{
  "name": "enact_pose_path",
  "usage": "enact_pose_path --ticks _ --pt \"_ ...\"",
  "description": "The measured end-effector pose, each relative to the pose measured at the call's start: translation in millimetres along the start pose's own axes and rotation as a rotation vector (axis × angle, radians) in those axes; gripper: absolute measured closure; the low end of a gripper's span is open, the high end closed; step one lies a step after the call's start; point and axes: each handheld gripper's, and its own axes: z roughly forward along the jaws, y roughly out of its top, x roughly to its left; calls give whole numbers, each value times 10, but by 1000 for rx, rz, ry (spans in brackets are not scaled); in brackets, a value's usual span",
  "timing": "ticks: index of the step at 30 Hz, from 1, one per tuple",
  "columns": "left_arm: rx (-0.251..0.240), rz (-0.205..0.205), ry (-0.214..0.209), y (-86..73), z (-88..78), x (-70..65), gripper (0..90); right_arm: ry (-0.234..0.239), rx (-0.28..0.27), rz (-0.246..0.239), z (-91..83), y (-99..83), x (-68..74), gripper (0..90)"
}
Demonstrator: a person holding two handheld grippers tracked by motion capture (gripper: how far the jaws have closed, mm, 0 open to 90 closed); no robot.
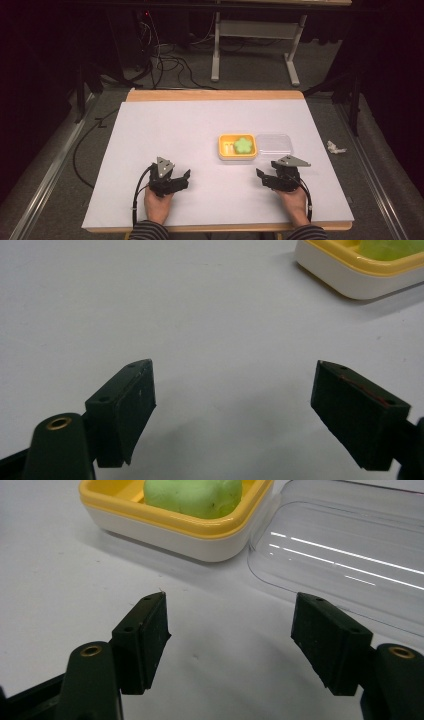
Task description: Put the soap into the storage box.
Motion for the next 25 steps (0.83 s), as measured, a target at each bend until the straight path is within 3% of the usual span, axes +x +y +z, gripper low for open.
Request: enact_pose_path --ticks 25 --pt "-4 0 -2 0 -4 -1 185 -32 30 -7 45 -1 16 317"
